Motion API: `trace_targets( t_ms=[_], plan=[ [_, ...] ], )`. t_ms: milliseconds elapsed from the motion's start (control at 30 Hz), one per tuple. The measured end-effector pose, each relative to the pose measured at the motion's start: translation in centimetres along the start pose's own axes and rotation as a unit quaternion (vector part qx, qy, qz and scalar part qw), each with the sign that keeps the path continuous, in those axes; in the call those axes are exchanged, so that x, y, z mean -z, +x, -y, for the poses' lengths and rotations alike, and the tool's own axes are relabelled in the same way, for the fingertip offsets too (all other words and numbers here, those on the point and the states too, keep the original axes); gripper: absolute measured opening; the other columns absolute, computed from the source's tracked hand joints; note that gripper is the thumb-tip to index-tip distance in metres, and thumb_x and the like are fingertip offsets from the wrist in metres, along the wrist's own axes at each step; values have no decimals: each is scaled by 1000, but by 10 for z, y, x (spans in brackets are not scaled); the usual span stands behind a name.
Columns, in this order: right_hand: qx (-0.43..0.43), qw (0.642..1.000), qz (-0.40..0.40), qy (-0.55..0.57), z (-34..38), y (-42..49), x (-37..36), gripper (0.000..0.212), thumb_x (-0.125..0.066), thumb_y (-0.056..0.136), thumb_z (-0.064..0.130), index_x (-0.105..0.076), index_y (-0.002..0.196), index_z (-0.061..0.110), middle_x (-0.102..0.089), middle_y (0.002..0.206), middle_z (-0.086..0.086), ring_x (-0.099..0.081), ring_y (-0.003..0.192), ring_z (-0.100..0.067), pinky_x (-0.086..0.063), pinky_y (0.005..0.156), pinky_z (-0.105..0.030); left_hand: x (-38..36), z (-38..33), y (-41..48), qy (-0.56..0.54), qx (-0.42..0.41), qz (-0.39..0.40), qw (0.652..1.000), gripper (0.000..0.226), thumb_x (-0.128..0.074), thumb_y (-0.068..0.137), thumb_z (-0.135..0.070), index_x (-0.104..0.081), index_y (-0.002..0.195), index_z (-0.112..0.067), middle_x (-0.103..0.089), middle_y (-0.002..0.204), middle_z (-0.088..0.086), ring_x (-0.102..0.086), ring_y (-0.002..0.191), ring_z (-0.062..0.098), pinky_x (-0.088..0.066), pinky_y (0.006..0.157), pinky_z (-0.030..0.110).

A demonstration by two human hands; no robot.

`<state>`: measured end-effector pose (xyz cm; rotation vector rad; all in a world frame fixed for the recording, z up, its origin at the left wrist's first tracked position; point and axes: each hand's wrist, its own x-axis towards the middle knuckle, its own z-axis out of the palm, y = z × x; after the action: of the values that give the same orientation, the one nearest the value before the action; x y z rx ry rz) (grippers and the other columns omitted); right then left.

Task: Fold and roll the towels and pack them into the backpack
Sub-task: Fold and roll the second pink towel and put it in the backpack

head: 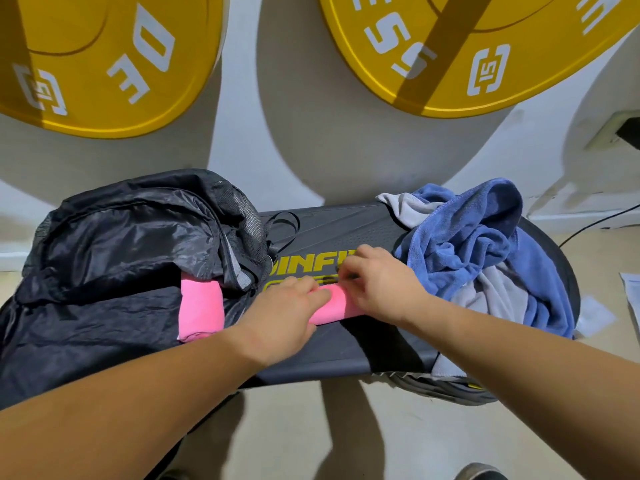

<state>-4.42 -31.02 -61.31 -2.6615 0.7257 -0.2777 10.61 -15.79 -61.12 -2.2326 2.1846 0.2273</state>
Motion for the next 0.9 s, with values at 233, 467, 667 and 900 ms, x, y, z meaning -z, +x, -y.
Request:
trace_targets(
  t_ms=[233,467,667,900],
  plan=[
    [107,985,62,-120,14,-10,6,54,-52,80,69,-64,109,25,-66,98,3,-61,92,-25,-49,79,-36,27,11,4,-278,135,-36,950,42,-68,66,-40,-66,108,-36,-68,96,-14,-64,91,11,-53,81,29],
    [-164,908,77,377,74,11,28,39,-81,81,39,-61,101,13,-76,93,-7,-67,70,-12,-52,56,-25,93,26,-20,-534,330,-130,767,46,-84,79,-29,-60,118,-20,-73,95,6,-68,78,14,-56,68,25],
    [-223,867,55,442,156,28,30,49,-79,80,50,-61,102,11,-74,99,-7,-73,82,-19,-63,64,-35,130,21,-75,-688,341,-32,639,28,-52,105,-29,-65,120,-10,-77,103,16,-75,98,31,-57,95,48],
    [-217,817,135,517,215,50,26,38,-84,78,36,-63,96,10,-74,86,-8,-70,64,-21,-62,61,-39,130,43,-128,-651,360,-118,658,28,-47,105,-38,-62,125,-25,-78,105,8,-75,98,28,-59,92,49]
  ],
)
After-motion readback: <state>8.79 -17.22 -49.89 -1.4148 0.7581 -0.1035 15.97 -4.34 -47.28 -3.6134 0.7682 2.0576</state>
